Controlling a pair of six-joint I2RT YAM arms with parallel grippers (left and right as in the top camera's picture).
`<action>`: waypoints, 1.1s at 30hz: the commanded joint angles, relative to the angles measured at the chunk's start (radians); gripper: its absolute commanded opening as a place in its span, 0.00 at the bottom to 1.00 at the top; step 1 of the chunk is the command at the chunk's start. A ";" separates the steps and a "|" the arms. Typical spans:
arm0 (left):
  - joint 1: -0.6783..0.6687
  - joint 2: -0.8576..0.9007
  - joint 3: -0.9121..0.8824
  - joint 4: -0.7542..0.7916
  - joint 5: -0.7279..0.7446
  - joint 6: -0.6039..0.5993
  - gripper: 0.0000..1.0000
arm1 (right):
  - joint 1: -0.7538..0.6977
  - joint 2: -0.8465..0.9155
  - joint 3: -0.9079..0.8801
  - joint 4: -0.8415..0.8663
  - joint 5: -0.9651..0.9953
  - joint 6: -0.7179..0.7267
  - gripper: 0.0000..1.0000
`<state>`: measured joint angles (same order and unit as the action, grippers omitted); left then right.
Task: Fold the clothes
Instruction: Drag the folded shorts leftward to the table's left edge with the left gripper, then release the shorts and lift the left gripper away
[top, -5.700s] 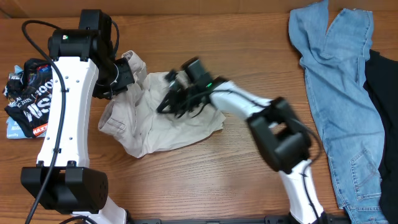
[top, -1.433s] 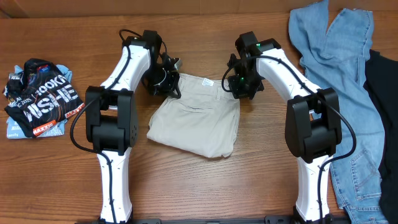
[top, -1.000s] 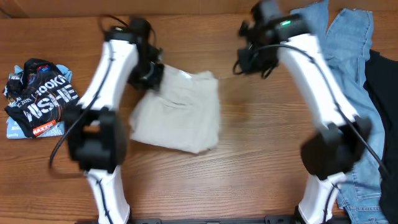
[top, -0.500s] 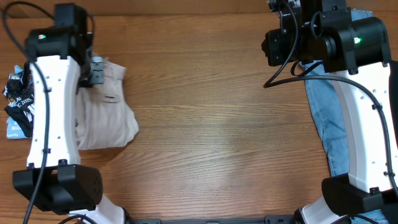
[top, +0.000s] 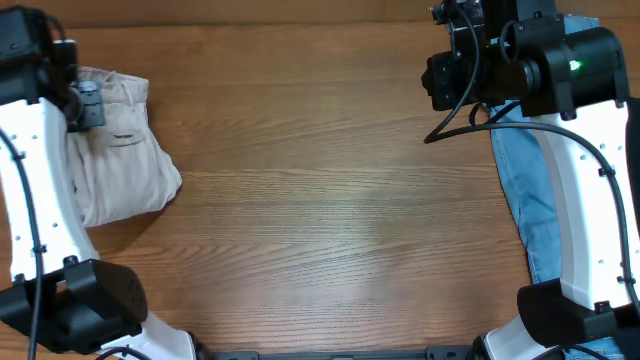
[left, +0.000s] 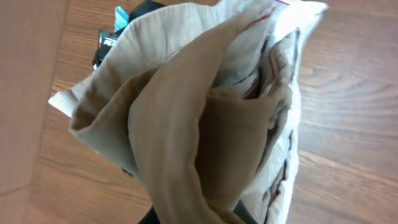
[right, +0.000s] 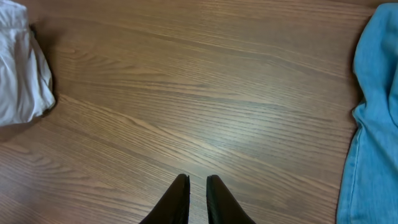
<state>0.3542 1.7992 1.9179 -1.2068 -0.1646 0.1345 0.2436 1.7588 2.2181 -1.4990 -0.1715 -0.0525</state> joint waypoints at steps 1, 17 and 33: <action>0.085 -0.039 0.010 0.077 0.148 0.056 0.04 | 0.001 -0.012 0.003 -0.003 0.006 0.001 0.14; 0.286 0.093 0.010 0.217 0.341 0.116 0.04 | 0.001 -0.012 0.003 -0.023 0.006 0.001 0.14; 0.442 0.192 0.009 0.253 0.304 -0.055 0.30 | 0.001 -0.012 0.003 -0.021 0.006 0.005 0.14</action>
<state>0.7437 1.9781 1.9175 -0.9588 0.1516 0.1997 0.2440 1.7588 2.2185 -1.5211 -0.1715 -0.0521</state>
